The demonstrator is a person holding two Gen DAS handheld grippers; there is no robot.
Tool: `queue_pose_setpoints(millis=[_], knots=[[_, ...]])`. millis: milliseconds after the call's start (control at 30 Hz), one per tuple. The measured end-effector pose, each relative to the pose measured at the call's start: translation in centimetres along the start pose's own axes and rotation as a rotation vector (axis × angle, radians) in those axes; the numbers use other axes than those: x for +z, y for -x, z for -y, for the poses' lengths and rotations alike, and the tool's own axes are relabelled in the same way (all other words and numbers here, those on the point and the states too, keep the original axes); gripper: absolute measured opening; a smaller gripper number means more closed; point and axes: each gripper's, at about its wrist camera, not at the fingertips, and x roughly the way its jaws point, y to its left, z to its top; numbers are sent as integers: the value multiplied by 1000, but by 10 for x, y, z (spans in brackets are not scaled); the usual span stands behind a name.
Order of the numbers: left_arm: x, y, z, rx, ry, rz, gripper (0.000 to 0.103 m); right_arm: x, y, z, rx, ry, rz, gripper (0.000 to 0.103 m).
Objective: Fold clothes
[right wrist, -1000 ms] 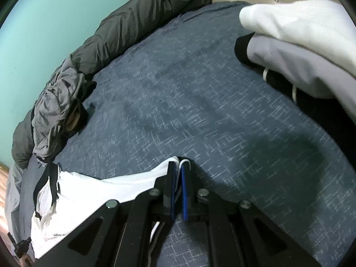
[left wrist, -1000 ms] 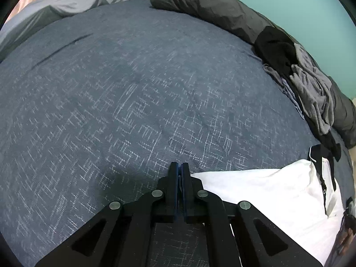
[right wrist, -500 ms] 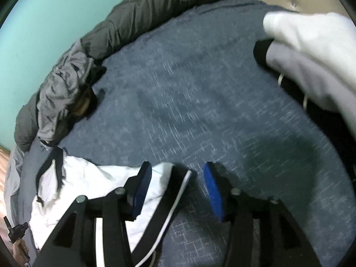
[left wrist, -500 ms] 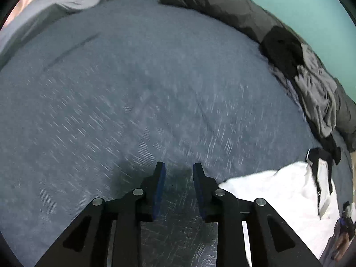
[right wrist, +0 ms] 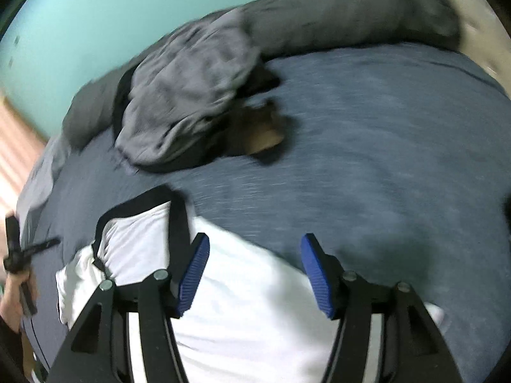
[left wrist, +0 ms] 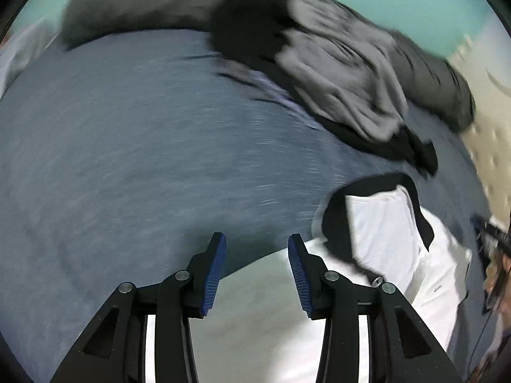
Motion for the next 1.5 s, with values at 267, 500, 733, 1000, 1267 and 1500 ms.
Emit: queue_pose_setpoints(millis=[267, 500, 733, 1000, 1267, 1500], knots=[[31, -63, 76, 71, -178, -69, 55, 1, -80, -86, 0, 203, -135, 60], [36, -88, 75, 134, -224, -116, 18, 10, -117, -107, -76, 252, -150, 60], [49, -92, 67, 147, -197, -73, 6, 21, -135, -111, -168, 315, -134, 4], [77, -96, 69, 153, -168, -43, 6, 42, -130, -105, -225, 322, -40, 2], [87, -115, 69, 158, -153, -55, 6, 58, -144, -102, -274, 308, -2, 2], [76, -128, 71, 148, -178, -44, 8, 54, -168, -92, -214, 283, -34, 2]])
